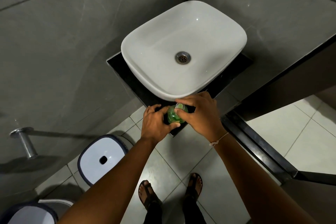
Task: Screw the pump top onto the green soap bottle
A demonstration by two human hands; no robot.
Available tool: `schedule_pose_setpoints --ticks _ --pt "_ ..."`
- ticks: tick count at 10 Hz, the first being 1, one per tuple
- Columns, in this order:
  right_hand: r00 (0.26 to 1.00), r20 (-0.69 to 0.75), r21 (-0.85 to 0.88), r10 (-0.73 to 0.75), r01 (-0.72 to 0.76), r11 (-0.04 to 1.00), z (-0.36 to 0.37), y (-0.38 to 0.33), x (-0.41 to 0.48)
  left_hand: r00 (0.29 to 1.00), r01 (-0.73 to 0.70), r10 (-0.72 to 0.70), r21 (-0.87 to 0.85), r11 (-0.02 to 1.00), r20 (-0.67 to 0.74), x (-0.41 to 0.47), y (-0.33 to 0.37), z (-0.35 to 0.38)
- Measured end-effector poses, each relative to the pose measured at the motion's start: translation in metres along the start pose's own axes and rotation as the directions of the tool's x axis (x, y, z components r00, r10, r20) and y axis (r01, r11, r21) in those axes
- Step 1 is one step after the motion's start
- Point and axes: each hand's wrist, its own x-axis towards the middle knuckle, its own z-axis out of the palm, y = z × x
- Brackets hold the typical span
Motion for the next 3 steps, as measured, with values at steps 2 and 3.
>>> schedule_pose_setpoints --ticks 2,3 --pt "0.999 -0.051 0.129 0.002 0.005 0.992 0.000 0.003 0.000 0.999 0.002 -0.002 0.008 1.000 0.049 0.001 0.003 -0.007" --pt "0.968 -0.247 0.357 0.050 0.042 0.933 -0.011 0.009 -0.002 0.996 -0.013 0.010 0.031 0.999 0.086 0.000 0.003 -0.010"
